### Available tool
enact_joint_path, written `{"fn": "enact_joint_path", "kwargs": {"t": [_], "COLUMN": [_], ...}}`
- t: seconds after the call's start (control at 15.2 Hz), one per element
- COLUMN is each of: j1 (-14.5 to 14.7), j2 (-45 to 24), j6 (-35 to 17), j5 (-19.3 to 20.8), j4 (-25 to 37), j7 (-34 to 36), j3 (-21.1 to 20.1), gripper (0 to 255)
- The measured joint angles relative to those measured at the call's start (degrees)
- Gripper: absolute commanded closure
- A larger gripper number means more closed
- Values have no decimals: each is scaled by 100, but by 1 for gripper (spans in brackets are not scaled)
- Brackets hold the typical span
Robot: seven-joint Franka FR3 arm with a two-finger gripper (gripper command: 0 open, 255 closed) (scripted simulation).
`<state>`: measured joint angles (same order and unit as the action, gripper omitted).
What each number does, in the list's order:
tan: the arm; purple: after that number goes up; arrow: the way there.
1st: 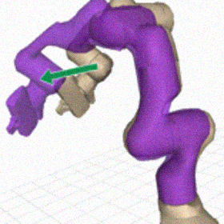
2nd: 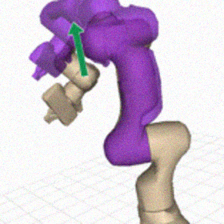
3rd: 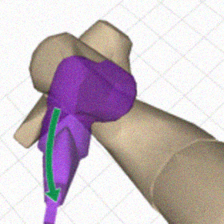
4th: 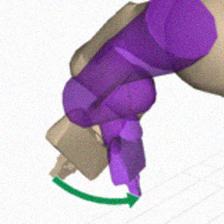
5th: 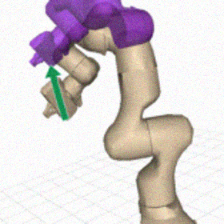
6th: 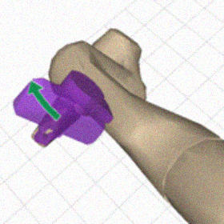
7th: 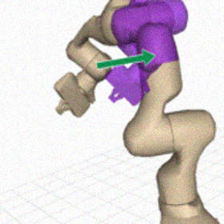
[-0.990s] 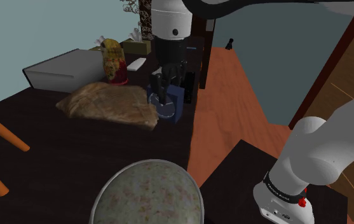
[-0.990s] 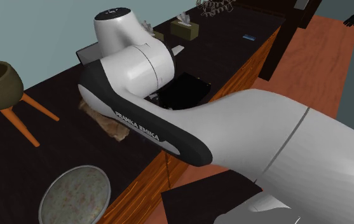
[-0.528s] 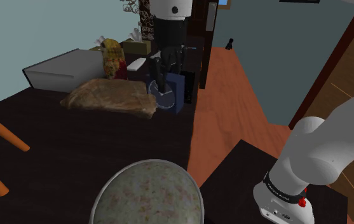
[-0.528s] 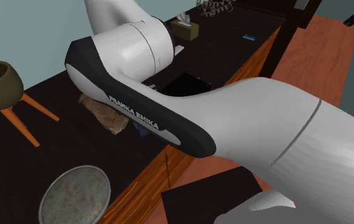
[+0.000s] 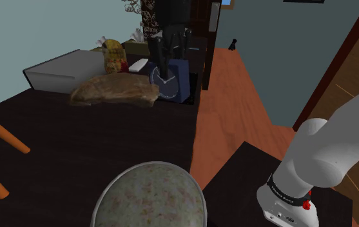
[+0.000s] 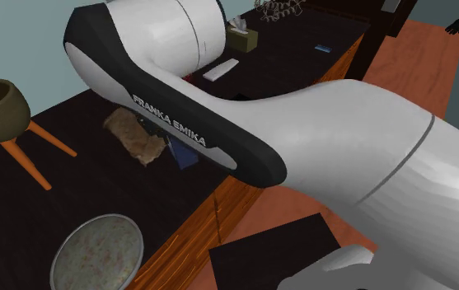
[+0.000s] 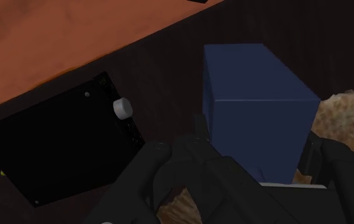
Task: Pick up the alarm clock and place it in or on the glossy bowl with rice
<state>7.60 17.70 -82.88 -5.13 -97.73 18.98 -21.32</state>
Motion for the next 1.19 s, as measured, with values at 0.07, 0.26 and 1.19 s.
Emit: {"fn": "enact_joint_path", "kwargs": {"t": [0.07,0.26,1.19], "j1": [-1,-15,352], "j2": [-49,-150,-399], "j6": [100,322,951], "j5": [13,45,-13], "j4": [147,463,1382], "j7": [24,40,1294], "j3": [-14,-20,-820], "gripper": [255,255,255]}}
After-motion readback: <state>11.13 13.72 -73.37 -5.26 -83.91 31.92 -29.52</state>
